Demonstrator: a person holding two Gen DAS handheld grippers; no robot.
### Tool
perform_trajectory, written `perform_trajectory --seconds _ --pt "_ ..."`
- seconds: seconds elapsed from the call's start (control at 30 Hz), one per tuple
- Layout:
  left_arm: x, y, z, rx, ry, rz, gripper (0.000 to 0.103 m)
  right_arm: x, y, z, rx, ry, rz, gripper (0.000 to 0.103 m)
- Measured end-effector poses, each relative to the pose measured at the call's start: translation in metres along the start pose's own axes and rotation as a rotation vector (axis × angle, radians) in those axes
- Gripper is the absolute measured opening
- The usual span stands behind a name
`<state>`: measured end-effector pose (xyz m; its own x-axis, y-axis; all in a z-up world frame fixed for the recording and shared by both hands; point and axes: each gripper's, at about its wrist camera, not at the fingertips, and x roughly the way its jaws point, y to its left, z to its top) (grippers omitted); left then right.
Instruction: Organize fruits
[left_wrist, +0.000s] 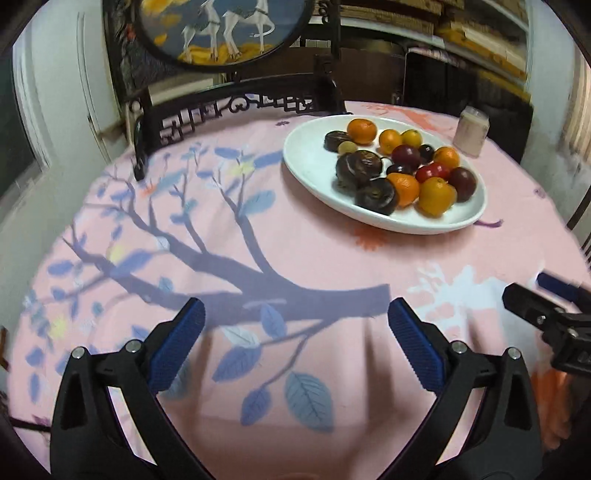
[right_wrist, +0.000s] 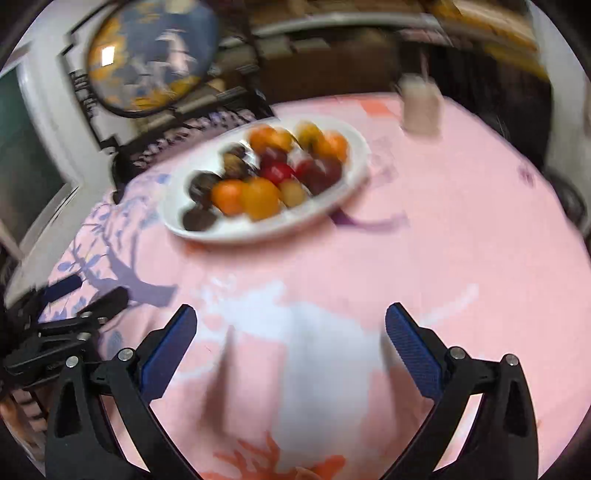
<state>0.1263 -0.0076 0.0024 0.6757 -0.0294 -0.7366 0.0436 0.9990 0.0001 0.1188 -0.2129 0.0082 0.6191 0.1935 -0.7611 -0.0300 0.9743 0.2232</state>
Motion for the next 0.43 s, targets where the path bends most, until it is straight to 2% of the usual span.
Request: perform_trajectory --seconds 0.07,0.2,0.3,0.37,0.43 --pt "-0.006 -0.003 -0.006 -0.002 -0.031 -0.015 0.101 -0.007 -0.001 -0.007 0.000 -0.024 -0.020 0.102" --pt "-0.025 -0.022 -0.015 0.101 -0.103 -0.037 0.101 -0.029 0.019 -0.011 -0.124 -0.084 -0.011 0.102" --pt "-0.045 -0.033 -0.016 0.157 -0.207 0.003 0.101 -0.063 0.032 -0.014 -0.217 -0.255 -0.016 0.102" --pt "-0.051 -0.037 -0.016 0.172 -0.244 0.041 0.101 -0.068 0.033 -0.013 -0.227 -0.279 -0.010 0.102" --pt "-0.056 -0.038 -0.016 0.172 -0.270 0.053 0.101 -0.064 0.031 -0.012 -0.201 -0.257 0.034 0.102"
